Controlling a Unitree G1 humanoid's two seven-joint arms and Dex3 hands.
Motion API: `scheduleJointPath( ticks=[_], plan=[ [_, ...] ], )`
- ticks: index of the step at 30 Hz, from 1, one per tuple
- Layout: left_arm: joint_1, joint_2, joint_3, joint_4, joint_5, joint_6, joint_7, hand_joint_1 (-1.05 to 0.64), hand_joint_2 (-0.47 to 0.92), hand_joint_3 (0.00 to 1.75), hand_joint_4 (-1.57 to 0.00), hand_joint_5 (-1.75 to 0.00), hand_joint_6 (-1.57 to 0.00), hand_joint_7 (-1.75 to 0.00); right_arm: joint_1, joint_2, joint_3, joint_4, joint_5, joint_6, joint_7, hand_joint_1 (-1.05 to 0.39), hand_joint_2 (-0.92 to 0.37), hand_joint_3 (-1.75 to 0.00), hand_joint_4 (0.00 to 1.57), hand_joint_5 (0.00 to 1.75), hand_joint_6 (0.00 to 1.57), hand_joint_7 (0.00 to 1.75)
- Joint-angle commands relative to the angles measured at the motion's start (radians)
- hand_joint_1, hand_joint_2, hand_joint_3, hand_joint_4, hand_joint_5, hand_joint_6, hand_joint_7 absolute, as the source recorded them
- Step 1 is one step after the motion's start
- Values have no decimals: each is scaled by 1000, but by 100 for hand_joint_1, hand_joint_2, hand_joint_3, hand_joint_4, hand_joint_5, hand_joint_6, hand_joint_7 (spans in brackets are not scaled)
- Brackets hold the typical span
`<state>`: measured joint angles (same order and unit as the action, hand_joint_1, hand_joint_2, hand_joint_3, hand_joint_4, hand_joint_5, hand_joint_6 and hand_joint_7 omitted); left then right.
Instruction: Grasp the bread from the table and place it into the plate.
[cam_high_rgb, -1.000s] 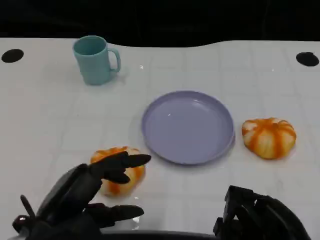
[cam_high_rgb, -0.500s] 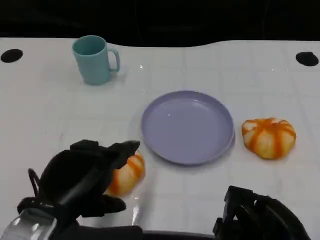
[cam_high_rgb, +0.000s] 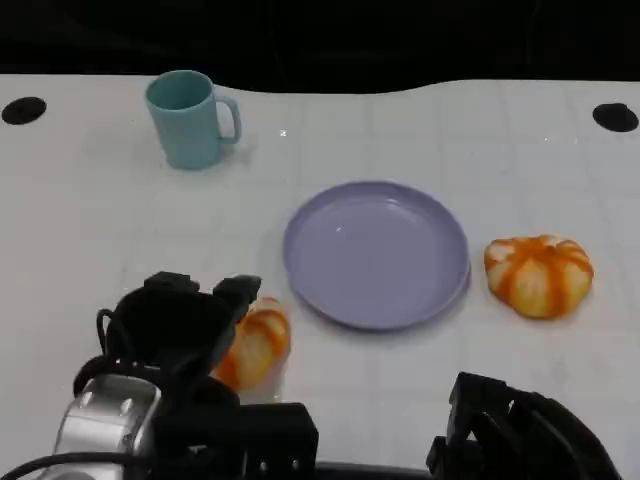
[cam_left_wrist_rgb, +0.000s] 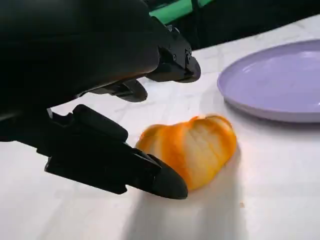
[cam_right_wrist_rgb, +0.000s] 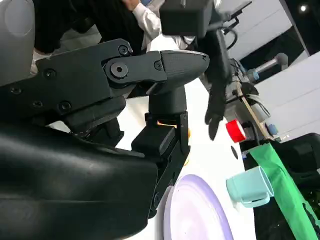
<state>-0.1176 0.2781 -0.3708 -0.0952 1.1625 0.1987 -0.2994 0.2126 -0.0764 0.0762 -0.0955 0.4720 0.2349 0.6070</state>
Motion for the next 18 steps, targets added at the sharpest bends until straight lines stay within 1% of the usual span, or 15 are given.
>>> scheduleJointPath(
  ticks=[1, 4, 8, 11, 12, 14, 15, 16, 17, 18],
  plan=[
    [-63, -17, -22, 117, -30, 30, 5, -69, 86, 0, -30, -23, -25, -1, 3, -11, -9, -6, 4, -3, 3, -71, -92, -26, 87, 160, 76, 141],
    [-98, -30, -36, 189, -57, 39, 24, -68, 86, 0, -31, -21, -25, -1, 3, -10, -9, -5, 4, -6, 2, -71, -92, -26, 87, 160, 76, 141],
    [-154, -53, -48, 340, -117, 31, 72, -67, 87, 0, -31, -18, -24, 0, 5, -9, -10, -7, 4, -2, -1, -71, -92, -25, 87, 159, 76, 140],
    [-195, -66, -59, 469, -167, 6, 135, -66, 87, 0, -33, -17, -24, -1, 6, -7, -10, -7, 5, -1, -2, -71, -92, -25, 87, 159, 77, 140],
    [-202, -69, -58, 497, -187, -3, 156, -62, 88, 1, -35, -17, -26, -1, 7, -7, -9, -9, 5, -2, -2, -71, -92, -25, 87, 159, 77, 140],
    [-210, -69, -62, 536, -213, -19, 204, -49, 90, 1, -50, -22, -38, -5, 10, -7, -8, -13, 4, 0, -4, -71, -92, -25, 87, 159, 77, 140],
    [-210, -65, -65, 555, -220, -41, 252, -42, 91, 3, -56, -53, -51, -5, 11, -7, -8, -15, 3, 0, -5, -71, -92, -25, 87, 159, 77, 140],
    [-211, -61, -69, 570, -227, -57, 289, -37, 92, 10, -64, -87, -73, -10, 11, -7, -8, -15, 3, -1, -5, -71, -92, -25, 87, 159, 77, 140],
    [-209, -55, -71, 584, -234, -82, 337, -35, 92, 13, -67, -99, -81, -12, 12, -8, -7, -15, 2, -2, -4, -71, -92, -25, 87, 159, 77, 140],
    [-209, -49, -75, 595, -236, -102, 377, -35, 92, 16, -77, -113, -95, -18, 11, -8, -8, -13, 3, -5, 0, -71, -92, -25, 87, 159, 76, 140]
  ],
)
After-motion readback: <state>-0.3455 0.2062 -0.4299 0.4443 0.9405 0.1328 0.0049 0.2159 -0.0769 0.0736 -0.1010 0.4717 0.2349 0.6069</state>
